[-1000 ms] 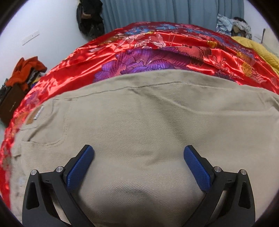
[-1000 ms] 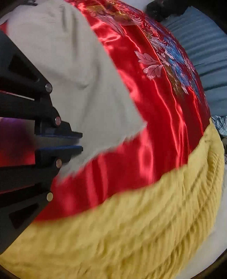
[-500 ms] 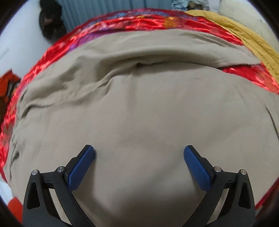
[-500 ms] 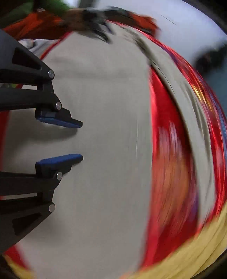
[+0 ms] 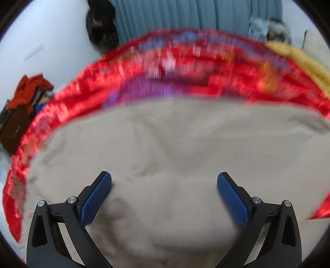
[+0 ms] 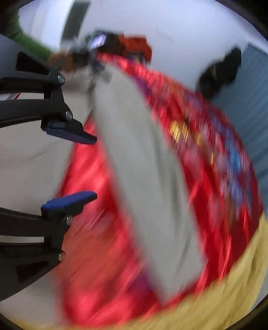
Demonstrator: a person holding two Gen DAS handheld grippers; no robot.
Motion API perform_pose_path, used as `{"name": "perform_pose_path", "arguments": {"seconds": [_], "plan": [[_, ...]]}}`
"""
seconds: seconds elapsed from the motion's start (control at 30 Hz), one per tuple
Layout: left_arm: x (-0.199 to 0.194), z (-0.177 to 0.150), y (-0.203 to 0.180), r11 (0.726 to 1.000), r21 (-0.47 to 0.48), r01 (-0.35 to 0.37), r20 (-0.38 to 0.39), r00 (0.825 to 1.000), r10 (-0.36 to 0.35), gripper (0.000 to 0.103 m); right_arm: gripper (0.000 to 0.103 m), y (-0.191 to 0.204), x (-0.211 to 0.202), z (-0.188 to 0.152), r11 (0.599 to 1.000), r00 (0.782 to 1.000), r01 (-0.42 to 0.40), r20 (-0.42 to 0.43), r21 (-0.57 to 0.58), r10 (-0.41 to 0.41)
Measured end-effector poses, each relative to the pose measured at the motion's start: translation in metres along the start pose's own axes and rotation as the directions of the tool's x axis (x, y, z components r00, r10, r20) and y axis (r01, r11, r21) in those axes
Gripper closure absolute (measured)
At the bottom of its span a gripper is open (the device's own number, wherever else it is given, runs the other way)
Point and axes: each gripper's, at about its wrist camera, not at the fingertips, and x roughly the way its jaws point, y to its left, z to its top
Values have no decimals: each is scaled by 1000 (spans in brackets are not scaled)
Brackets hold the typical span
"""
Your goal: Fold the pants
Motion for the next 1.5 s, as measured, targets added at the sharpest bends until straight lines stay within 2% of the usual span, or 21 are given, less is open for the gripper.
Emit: {"name": "perform_pose_path", "arguments": {"seconds": [0.1, 0.2, 0.27, 0.37, 0.47, 0.5, 0.6, 0.67, 0.83, 0.9, 0.97, 1.03, 1.07, 1.13, 1.23, 1.3, 1.37, 1.4, 1.43, 1.47, 1.5], "plan": [[11, -18, 4, 998, -23, 58, 55, 997, -57, 1, 55, -2, 59, 45, 999, 1000, 26, 13, -45, -25], [14, -15, -1, 998, -20, 53, 61, 997, -52, 1, 55, -51, 95, 63, 990, 991, 131, 8, -47, -130], [17, -15, -4, 998, -25, 63, 70, 996, -61, 1, 57, -110, 88, 62, 964, 964, 266, 14, -16, -265], [13, -23, 4, 997, -31, 71, 82, 994, -68, 0, 82, -198, 45, 57, 931, 936, 329, 78, 155, -344], [10, -28, 11, 997, -34, 71, 88, 994, -68, 0, 81, -257, -19, 32, 838, 863, 435, 114, 331, -493], [12, -27, 12, 997, -34, 72, 89, 994, -68, 0, 80, -261, -32, 26, 837, 866, 413, 129, 358, -483], [13, -26, 14, 997, -34, 71, 89, 994, -68, 0, 76, -269, -49, 7, 876, 934, 193, 191, 441, -301], [13, -26, 14, 997, -34, 71, 89, 994, -67, 0, 76, -270, -41, -1, 867, 955, 121, 182, 484, -235], [13, -26, 13, 997, -32, 67, 87, 994, -64, 0, 76, -277, -16, 18, 832, 935, 93, 238, 547, -261], [14, -26, 13, 998, -30, 63, 85, 995, -60, 1, 88, -267, -14, 30, 834, 923, 114, 254, 540, -290], [15, -25, 12, 998, -27, 58, 83, 995, -55, 1, 95, -236, -20, 36, 910, 931, 94, 287, 403, -223], [15, -25, 12, 998, -26, 54, 82, 995, -52, 1, 95, -170, -23, 41, 993, 960, 47, 270, 110, -76], [16, -25, 12, 998, -25, 53, 81, 995, -51, 1, 95, -139, -29, 33, 999, 970, 24, 241, -32, -16], [16, -25, 11, 999, -23, 49, 80, 996, -47, 1, 95, -73, -48, -8, 944, 988, -60, 118, -325, 103], [16, -24, 10, 999, -20, 44, 78, 996, -42, 1, 95, -39, -81, -79, 845, 993, -107, -13, -524, 118], [16, -24, 9, 999, -17, 40, 75, 996, -38, 1, 95, -60, -97, -113, 850, 998, -70, -44, -522, 55], [16, -23, 8, 999, -12, 31, 71, 997, -30, 1, 95, -113, -105, -130, 900, 991, 120, -8, -420, -136], [16, -23, 7, 1000, -10, 27, 67, 997, -26, 1, 93, -152, -105, -135, 898, 950, 299, 15, -322, -311], [16, -22, 7, 1000, -8, 22, 61, 998, -21, 1, 87, -179, -107, -139, 882, 910, 405, 14, -240, -414], [15, -20, 6, 1000, -5, 16, 53, 998, -16, 1, 84, -205, -111, -143, 856, 865, 497, -1, -139, -502], [13, -19, 6, 1000, -1, 6, 42, 999, -6, 0, 75, -225, -120, -148, 839, 839, 543, -3, -39, -543]]}}
